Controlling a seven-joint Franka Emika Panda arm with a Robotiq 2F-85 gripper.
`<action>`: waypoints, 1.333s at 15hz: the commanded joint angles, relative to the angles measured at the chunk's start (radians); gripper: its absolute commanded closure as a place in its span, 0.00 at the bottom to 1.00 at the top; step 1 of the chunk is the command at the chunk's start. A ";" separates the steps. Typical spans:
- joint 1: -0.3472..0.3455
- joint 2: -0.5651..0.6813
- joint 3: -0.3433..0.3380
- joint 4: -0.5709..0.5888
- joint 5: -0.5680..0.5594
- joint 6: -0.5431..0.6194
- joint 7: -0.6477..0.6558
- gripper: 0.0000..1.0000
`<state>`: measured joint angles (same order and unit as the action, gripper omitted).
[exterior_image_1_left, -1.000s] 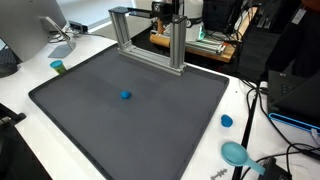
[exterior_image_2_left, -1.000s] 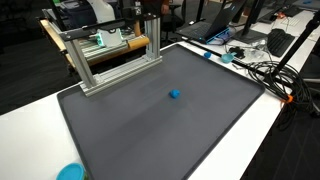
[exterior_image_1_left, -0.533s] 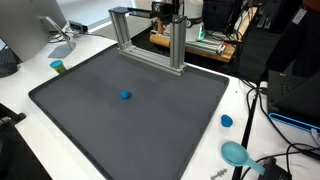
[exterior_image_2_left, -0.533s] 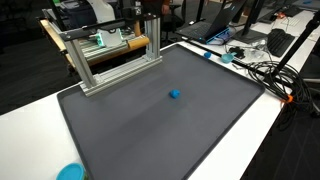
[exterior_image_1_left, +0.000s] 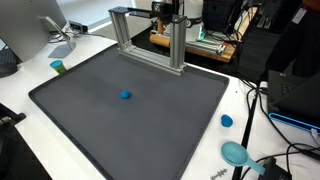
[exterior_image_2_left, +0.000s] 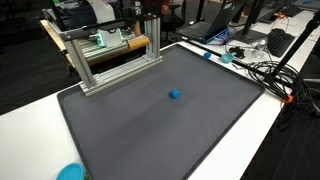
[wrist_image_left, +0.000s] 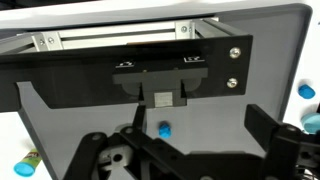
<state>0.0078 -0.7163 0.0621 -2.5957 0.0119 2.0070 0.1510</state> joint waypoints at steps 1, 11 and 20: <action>-0.003 0.000 0.002 0.002 0.002 -0.003 -0.002 0.00; -0.009 -0.017 -0.018 -0.031 -0.029 0.041 -0.056 0.00; -0.033 -0.001 -0.064 -0.094 -0.045 0.134 -0.112 0.00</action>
<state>-0.0184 -0.7141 0.0120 -2.6640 -0.0267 2.0969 0.0624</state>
